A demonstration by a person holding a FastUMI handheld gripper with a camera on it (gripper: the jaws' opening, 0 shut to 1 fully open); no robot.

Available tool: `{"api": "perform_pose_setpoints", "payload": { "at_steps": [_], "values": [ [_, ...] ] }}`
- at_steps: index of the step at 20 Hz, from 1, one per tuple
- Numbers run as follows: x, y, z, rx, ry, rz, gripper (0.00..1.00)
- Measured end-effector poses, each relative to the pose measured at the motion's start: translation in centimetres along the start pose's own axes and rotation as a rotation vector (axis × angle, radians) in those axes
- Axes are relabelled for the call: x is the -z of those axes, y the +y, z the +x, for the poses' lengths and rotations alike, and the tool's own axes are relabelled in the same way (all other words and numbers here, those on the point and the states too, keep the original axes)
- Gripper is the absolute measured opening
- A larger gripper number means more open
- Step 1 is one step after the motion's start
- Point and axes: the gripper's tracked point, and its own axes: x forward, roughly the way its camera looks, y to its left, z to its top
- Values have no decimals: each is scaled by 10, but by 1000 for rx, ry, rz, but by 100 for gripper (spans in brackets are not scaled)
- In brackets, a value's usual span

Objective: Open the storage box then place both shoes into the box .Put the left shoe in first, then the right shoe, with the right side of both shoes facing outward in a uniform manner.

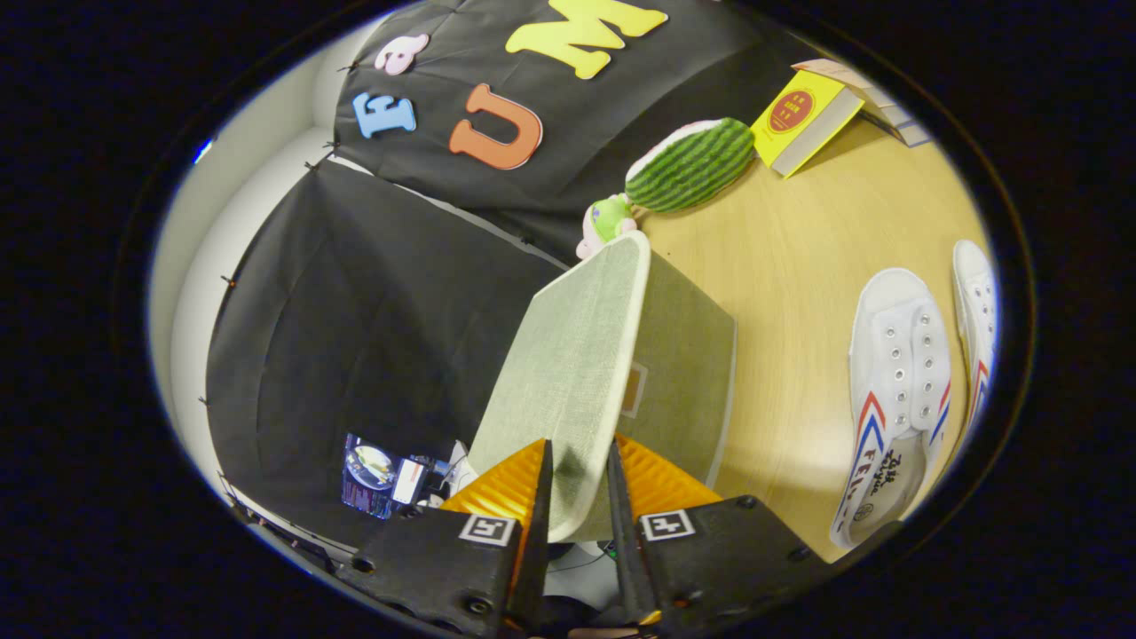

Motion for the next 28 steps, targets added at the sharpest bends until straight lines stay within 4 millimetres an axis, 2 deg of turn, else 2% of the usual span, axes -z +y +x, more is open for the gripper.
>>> {"api": "perform_pose_setpoints", "payload": {
  "at_steps": [1, 3, 5, 8, 11, 15, 18, 22, 24, 28],
  "values": [
    [-3, 5, -2, -13, -11, 16, 23],
    [-6, 16, -7, -15, -27, 5, 6],
    [-9, 33, -13, -18, -35, -34, 6],
    [-21, 74, -19, -43, -63, -93, 6],
    [-29, 120, -16, -44, -65, -176, 6],
    [-26, 183, 11, -29, -25, -331, 6],
    [-17, 218, 40, -42, 14, -439, 6],
    [-5, 244, 82, -68, 59, -512, 9],
    [-3, 249, 93, -66, 67, -542, 14],
    [-22, 251, 97, -4, -17, -661, 44]
  ]
}}
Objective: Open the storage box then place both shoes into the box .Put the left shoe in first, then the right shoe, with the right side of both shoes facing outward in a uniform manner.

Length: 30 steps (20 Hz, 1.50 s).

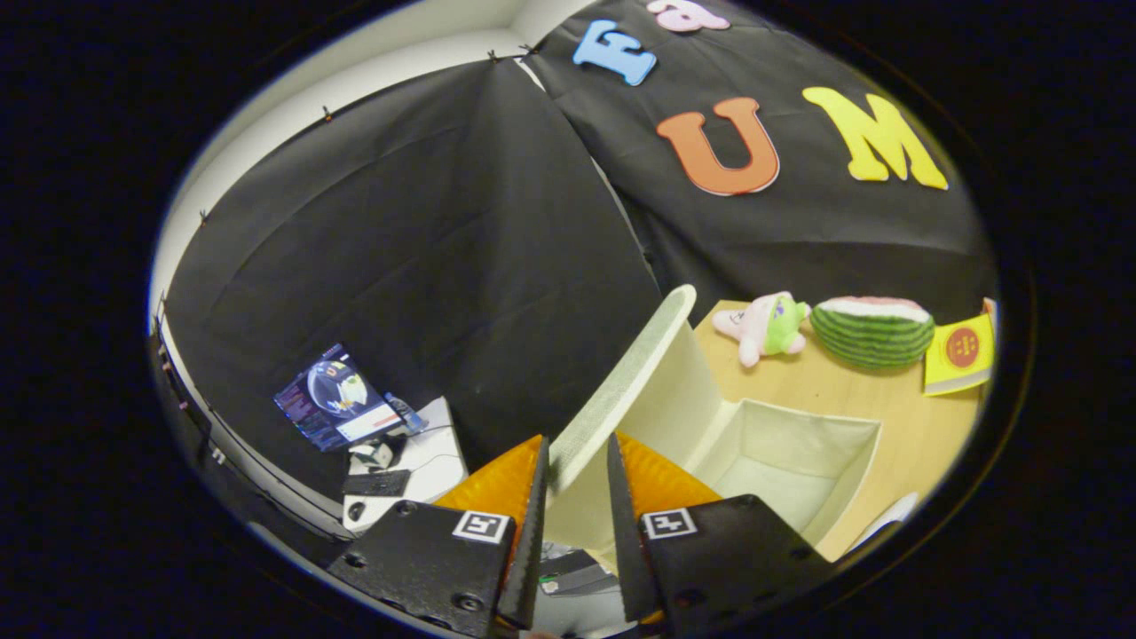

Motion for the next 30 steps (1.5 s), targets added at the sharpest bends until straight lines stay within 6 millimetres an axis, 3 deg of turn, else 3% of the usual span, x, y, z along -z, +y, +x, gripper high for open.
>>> {"api": "perform_pose_setpoints", "payload": {
  "at_steps": [1, 3, 4, 6, 10, 11, 18, 22, 27, 30],
  "values": [
    [-3, 4, -2, -6, -9, -24, 52],
    [-4, 13, 0, -11, -18, -73, 81],
    [-5, 14, -2, -7, -24, -87, 84],
    [-7, 9, -5, 9, -45, -96, 90],
    [-15, -21, -18, 121, -88, -125, 90],
    [-18, -30, -24, 148, -95, -133, 94],
    [-5, -79, -86, 289, -34, -105, 94],
    [15, -132, -136, 416, 23, -58, 95],
    [69, -224, -195, 611, 147, -31, 97],
    [121, -270, -214, 671, 246, 19, 97]
  ]
}}
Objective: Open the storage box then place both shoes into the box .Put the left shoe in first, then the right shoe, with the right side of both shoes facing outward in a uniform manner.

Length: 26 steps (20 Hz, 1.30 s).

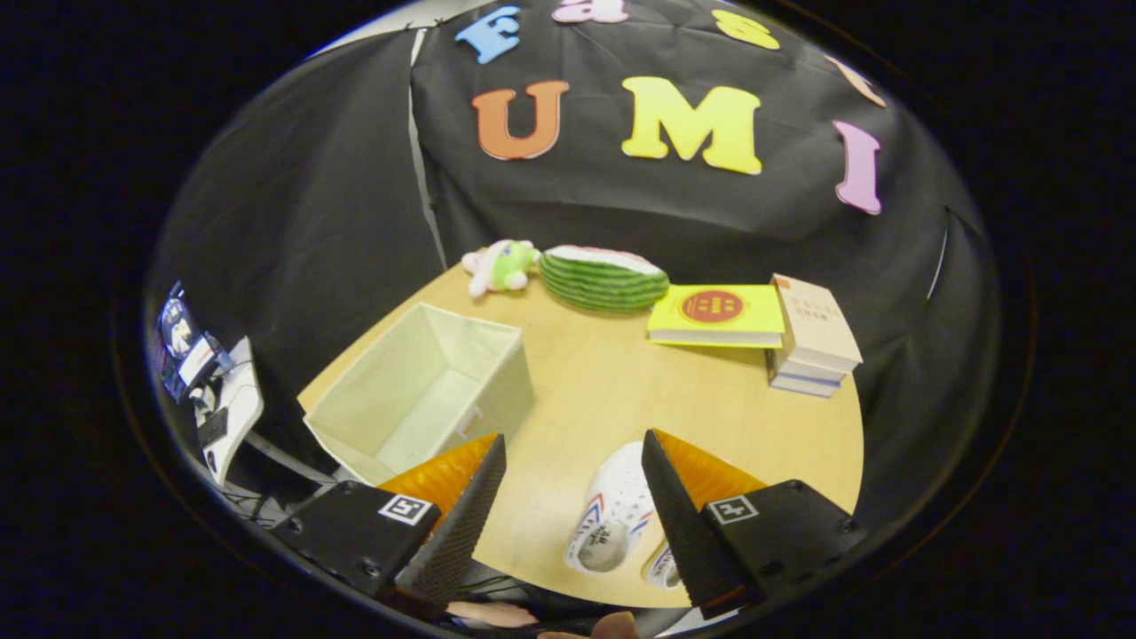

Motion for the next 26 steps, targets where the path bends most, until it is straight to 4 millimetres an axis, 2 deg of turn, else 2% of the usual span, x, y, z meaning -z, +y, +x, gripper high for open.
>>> {"api": "perform_pose_setpoints", "payload": {
  "at_steps": [2, 5, 7, 9, 16, 18, 21, 22, 26],
  "values": [
    [40, -20, 26, 8, 102, 38, 97],
    [99, -25, 45, -20, 260, 135, 97],
    [123, -34, 57, -18, 324, 171, 97],
    [138, -39, 65, -3, 358, 192, 97],
    [173, -42, 89, -2, 456, 198, 92],
    [175, -38, 93, -14, 464, 215, 90],
    [184, -30, 101, -36, 504, 256, 82],
    [181, -29, 103, -46, 505, 277, 80],
    [183, -18, 107, -99, 505, 418, 45]
  ]
}}
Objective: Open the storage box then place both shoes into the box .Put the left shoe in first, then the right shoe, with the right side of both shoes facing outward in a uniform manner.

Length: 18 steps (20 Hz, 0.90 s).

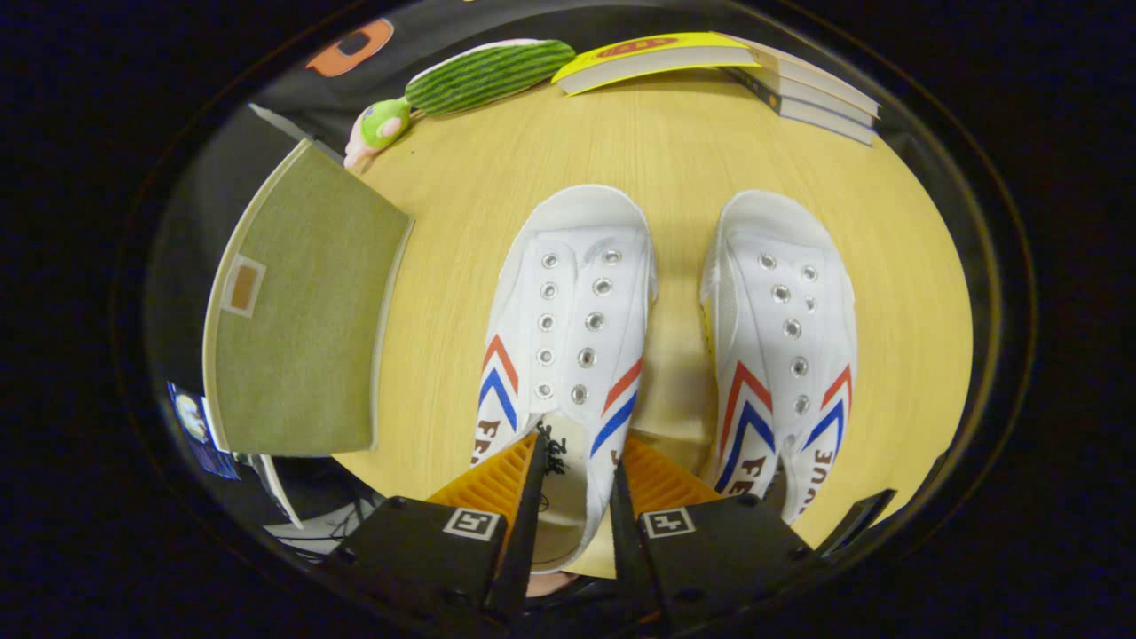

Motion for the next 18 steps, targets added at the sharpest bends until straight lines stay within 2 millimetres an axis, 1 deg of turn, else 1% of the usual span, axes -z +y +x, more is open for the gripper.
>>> {"api": "perform_pose_setpoints", "payload": {
  "at_steps": [4, 5, 6, 7, 9, 11, 15, 16, 18],
  "values": [
    [-1, -3, -5, 15, -27, -48, 30],
    [0, -5, -3, 18, -31, -51, 21],
    [0, -4, -5, 12, -41, -44, 17],
    [-1, -4, -6, 4, -44, -40, 9],
    [-1, 1, -10, -33, -57, -17, 7],
    [-2, 13, -16, -90, -71, 41, 6],
    [-3, 24, -24, -198, -105, 136, 6],
    [-3, 27, -29, -213, -117, 143, 6],
    [-3, 37, -45, -238, -139, 153, 6]
  ]
}}
